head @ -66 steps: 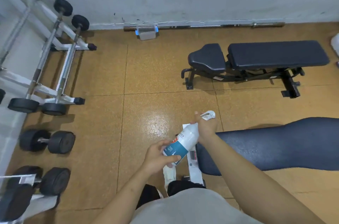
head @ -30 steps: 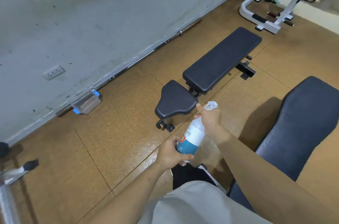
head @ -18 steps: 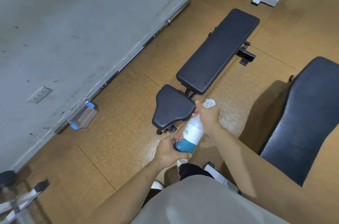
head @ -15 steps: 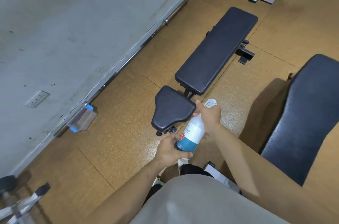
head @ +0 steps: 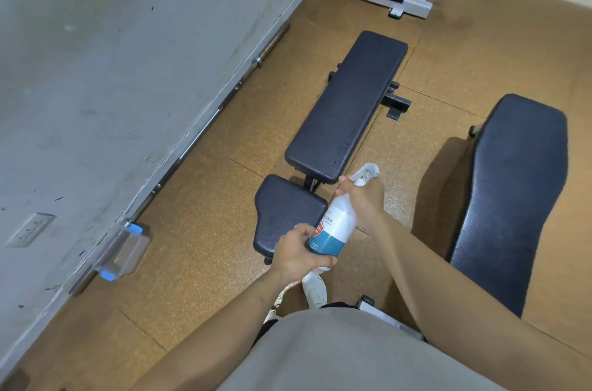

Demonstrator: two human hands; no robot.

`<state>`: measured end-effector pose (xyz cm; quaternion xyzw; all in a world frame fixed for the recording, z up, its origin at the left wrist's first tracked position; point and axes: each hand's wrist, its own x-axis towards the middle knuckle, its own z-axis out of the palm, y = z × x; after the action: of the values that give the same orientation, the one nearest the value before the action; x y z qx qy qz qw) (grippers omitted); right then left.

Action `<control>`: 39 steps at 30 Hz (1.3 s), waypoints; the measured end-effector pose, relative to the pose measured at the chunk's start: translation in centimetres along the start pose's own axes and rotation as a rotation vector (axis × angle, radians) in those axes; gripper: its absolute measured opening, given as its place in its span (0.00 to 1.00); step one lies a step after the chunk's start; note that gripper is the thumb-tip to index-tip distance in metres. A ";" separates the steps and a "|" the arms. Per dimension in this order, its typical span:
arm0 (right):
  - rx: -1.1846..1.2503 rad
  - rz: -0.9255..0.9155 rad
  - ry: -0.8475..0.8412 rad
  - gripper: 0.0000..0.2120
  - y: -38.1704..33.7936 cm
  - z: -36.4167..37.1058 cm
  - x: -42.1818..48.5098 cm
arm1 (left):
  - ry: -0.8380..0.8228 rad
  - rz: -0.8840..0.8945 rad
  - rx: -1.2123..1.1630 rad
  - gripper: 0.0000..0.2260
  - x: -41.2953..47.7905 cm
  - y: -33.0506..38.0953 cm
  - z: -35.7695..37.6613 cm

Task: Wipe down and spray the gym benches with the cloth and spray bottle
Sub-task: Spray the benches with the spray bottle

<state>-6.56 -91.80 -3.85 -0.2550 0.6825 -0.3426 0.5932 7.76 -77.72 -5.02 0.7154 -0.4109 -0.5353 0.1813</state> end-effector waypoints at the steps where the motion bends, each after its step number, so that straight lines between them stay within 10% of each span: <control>1: 0.029 -0.006 -0.003 0.08 -0.2 0.0 0.2 | -0.009 0.008 0.008 0.29 0.3 0.3 -0.3; 18: 0.012 0.012 0.110 0.10 -1.7 8.3 -1.2 | -0.004 0.074 -0.013 0.28 1.3 -1.9 -8.7; 39: -0.410 -0.022 -0.351 0.17 8.9 48.3 -19.8 | 0.316 -0.091 -0.310 0.27 -10.2 -27.7 -38.0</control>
<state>44.82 -79.13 -1.09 -0.4326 0.6215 -0.1542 0.6347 52.49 -60.05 -4.35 0.7717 -0.2573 -0.4812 0.3267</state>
